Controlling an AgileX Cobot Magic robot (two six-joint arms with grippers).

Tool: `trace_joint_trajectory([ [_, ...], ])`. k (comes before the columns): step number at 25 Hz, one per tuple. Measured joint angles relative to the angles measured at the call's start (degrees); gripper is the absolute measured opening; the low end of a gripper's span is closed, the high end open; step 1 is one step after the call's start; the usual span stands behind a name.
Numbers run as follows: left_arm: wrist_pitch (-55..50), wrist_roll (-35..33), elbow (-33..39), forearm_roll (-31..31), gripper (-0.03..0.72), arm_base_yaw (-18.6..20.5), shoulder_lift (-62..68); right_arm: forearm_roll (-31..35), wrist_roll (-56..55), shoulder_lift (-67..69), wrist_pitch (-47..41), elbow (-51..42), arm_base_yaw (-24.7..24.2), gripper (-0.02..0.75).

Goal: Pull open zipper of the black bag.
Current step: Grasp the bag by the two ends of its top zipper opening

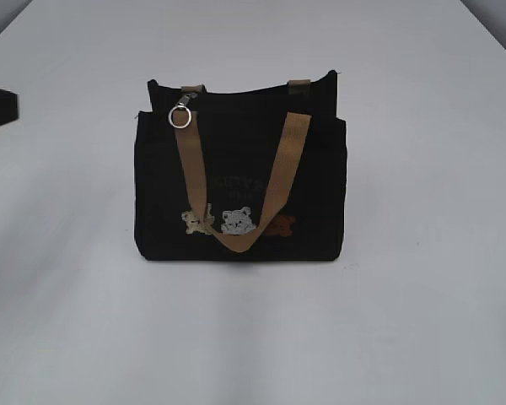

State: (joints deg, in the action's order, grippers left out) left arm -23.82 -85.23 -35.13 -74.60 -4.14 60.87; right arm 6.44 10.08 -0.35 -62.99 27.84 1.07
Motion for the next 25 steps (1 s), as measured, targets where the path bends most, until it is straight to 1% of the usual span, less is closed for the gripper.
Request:
trace_joint_trajectory([
  [3,0.1,-13.3,-1.4,-9.0,0.321,0.0,8.7,0.0,0.0,0.0,0.0,0.0,0.0,0.283],
  [6,-2.7,-22.5,-3.0,-13.9,0.322,0.0,14.4,0.0,0.0,0.0,0.0,0.0,0.0,0.283],
  [10,-6.0,-31.9,-3.7,-16.4,0.333,0.0,17.6,0.0,0.0,0.0,0.0,0.0,0.0,0.283],
  [14,-12.7,-40.0,-3.8,-17.5,0.349,0.0,20.2,0.1,0.0,0.0,0.0,0.0,0.0,0.283],
  [18,-16.2,-46.6,-3.8,-22.0,0.375,0.0,25.9,1.7,1.4,0.5,0.0,0.0,0.0,0.283],
  [21,-19.4,-52.0,-3.8,-24.0,0.396,-0.2,30.3,5.7,7.6,5.5,0.1,0.2,0.0,0.283],
  [22,-19.7,-53.5,-3.9,-24.2,0.400,-0.6,31.8,8.1,10.2,8.1,0.7,0.6,0.0,0.283],
  [23,-19.8,-55.2,-4.4,-24.3,0.401,-1.1,33.0,11.1,13.7,10.9,2.7,1.0,0.0,0.283],
  [25,-19.9,-56.7,-6.3,-24.3,0.402,-2.9,36.3,19.1,22.0,16.9,9.4,1.3,0.0,0.283],
])
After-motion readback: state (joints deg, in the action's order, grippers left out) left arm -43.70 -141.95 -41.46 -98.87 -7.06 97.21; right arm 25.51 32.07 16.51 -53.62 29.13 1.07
